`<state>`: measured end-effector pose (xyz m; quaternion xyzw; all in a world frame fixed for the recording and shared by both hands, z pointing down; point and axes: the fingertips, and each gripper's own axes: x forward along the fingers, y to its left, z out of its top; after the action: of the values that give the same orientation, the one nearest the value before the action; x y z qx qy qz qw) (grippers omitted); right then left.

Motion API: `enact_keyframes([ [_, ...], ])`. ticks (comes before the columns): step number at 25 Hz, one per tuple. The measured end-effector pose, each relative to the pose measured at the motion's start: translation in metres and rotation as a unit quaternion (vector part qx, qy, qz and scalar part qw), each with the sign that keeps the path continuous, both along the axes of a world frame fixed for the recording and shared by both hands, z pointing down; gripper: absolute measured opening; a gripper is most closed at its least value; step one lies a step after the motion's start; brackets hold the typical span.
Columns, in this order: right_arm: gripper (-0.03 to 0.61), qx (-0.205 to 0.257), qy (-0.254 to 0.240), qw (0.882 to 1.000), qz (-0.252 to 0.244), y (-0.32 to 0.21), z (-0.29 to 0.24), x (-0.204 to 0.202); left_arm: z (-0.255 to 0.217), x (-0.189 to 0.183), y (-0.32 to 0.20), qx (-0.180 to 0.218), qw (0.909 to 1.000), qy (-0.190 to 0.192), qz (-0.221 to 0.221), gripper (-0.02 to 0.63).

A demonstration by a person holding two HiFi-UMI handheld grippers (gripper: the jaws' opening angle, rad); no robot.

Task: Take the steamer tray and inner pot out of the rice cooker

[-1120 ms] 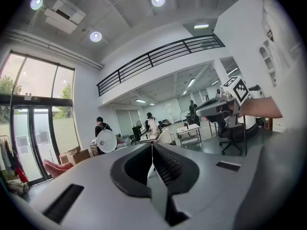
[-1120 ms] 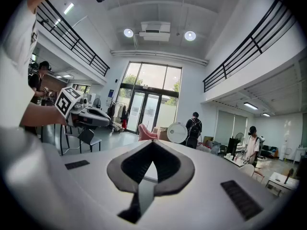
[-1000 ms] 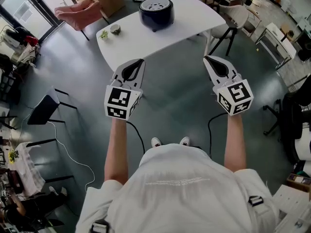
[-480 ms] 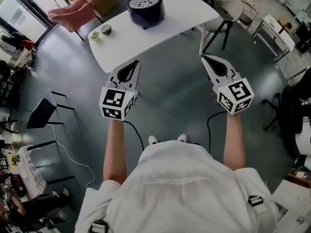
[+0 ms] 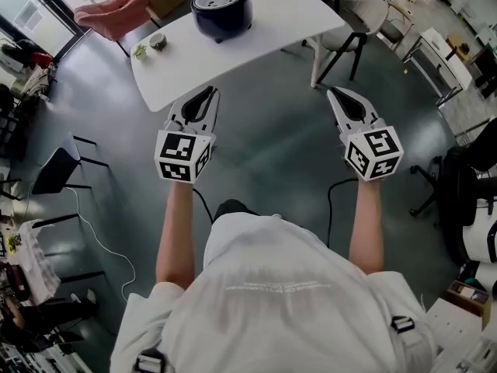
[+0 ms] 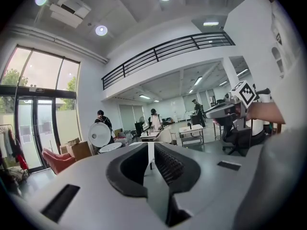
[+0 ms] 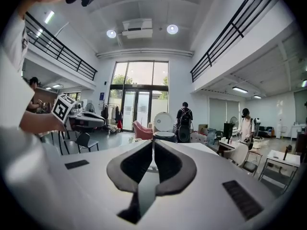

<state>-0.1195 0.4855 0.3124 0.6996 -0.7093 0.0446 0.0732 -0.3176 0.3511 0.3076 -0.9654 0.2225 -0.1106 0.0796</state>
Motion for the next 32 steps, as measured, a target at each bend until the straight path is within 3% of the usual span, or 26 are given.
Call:
enact_keyframes([
  [3,0.031,0.01,-0.014,1.0,-0.009,-0.006,-0.002,0.009,0.004,0.008,-0.005,-0.008,0.9999,-0.009,-0.007,0.162],
  [4,0.07,0.013,-0.021,1.0,-0.012,-0.009,-0.003,0.011,0.005,0.009,-0.007,-0.011,0.9998,-0.01,-0.009,0.195],
  [6,0.201,0.013,-0.028,0.999,-0.021,-0.017,-0.001,0.012,0.007,0.011,-0.014,-0.015,0.9997,-0.01,-0.016,0.228],
  [9,0.25,0.006,-0.024,0.999,-0.026,-0.035,0.003,0.015,0.009,0.015,-0.03,-0.019,0.9995,-0.006,-0.023,0.23],
  [19,0.253,-0.026,-0.014,0.999,-0.015,-0.128,0.025,0.056,0.046,0.05,-0.14,-0.048,0.9986,0.001,-0.023,0.229],
  [28,0.25,-0.04,-0.007,0.999,-0.003,-0.252,0.005,0.094,0.038,0.083,-0.281,-0.059,0.9977,0.02,-0.029,0.229],
  [32,0.233,-0.041,-0.028,0.999,0.001,-0.298,0.005,0.103,0.041,0.091,-0.327,-0.059,0.9978,0.016,-0.028,0.225],
])
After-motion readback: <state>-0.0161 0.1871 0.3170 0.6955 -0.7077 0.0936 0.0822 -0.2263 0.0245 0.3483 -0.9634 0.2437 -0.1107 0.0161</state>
